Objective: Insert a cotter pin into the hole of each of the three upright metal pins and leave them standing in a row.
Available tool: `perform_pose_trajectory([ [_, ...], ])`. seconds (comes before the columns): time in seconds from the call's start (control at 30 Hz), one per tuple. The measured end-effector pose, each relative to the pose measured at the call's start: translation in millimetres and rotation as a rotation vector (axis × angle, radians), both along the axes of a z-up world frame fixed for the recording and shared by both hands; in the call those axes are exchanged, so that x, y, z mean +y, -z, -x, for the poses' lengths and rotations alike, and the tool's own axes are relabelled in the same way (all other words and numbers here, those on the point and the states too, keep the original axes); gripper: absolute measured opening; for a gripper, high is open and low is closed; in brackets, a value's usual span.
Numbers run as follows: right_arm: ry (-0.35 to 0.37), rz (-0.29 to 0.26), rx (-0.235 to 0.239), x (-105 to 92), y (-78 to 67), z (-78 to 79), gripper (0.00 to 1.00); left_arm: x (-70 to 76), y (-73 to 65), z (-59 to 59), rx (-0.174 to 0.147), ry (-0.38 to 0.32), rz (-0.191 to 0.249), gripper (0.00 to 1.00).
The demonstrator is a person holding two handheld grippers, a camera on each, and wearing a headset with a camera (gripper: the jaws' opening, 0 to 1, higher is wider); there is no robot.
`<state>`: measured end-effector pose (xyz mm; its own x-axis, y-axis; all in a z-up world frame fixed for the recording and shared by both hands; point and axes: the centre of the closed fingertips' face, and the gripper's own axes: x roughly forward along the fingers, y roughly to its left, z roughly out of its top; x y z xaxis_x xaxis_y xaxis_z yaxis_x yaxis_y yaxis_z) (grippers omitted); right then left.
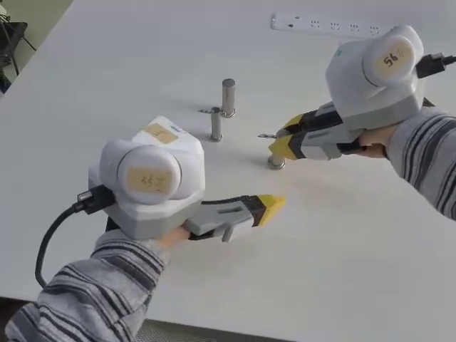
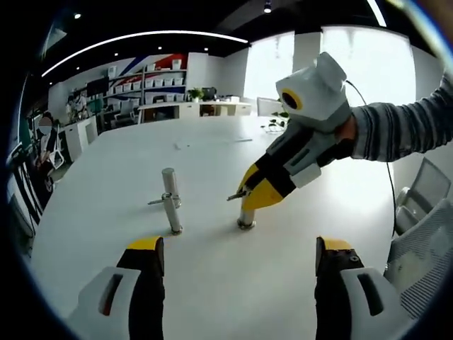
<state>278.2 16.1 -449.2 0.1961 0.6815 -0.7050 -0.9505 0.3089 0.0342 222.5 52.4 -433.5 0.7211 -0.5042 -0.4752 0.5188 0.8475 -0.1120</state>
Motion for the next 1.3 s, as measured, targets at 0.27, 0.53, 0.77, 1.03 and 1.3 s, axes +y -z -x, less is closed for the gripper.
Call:
perform_pose_trajectory([
  [0.27,0.001,0.018,-0.008,2.0,-0.7,-18.4,0.08,7.3,-2.5,-4.1,-0.016,-0.021,0.0,0.94],
  [0.53,-0.005,0.029,-0.004,1.9,2.8,-23.2,0.08,11.3,-2.2,-6.1,-0.025,-0.018,-0.011,0.97],
  [0.77,-0.007,0.026,-0.003,3.5,4.7,-29.0,0.08,16.0,-3.5,-9.8,-0.046,-0.038,-0.013,0.98],
  [1.03,-0.01,0.019,-0.007,4.0,5.2,-31.1,0.09,16.1,-1.4,-9.1,-0.04,-0.038,-0.01,0.98],
  [1.3,-0.024,0.036,-0.01,4.1,6.7,-30.1,0.09,13.7,0.7,-7.8,-0.027,-0.033,-0.001,0.98],
])
